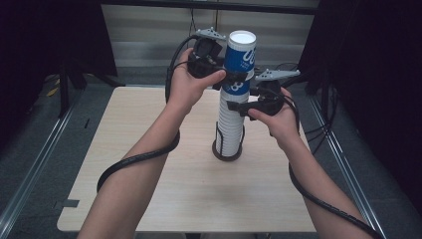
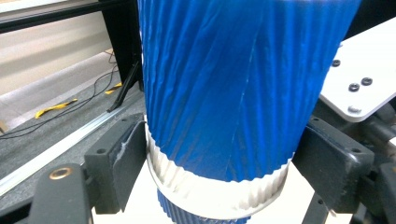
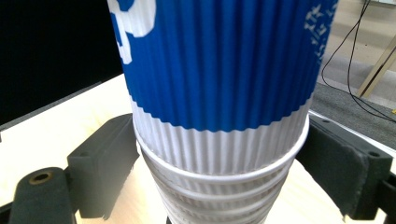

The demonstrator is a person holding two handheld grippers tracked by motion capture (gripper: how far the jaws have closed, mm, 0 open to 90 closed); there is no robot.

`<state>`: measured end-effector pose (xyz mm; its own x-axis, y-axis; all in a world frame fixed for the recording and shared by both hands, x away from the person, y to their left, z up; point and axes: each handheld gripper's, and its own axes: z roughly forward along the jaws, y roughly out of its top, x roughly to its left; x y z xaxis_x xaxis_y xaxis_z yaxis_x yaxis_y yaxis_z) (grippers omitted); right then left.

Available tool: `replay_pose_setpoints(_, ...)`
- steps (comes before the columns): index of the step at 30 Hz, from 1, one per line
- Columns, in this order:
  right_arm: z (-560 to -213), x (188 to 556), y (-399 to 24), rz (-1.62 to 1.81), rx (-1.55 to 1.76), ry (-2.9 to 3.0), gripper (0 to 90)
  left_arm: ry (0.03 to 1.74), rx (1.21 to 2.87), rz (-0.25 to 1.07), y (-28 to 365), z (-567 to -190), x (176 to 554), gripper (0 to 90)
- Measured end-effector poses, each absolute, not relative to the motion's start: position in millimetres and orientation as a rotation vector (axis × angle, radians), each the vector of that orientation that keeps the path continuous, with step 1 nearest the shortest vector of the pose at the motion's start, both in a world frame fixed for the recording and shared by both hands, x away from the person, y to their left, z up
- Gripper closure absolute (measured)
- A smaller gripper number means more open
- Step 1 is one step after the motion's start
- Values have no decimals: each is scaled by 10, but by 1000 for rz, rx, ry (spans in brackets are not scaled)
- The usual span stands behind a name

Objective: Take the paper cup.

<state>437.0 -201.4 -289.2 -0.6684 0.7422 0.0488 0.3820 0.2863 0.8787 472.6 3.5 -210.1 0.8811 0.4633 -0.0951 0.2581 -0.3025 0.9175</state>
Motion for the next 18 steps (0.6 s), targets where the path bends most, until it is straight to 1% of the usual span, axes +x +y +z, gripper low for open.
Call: replay_pose_setpoints(18, -2929, 4376, -2021, 1344, 1021, 2194, 129, 529, 1874, 234, 101, -1921, 4699, 207)
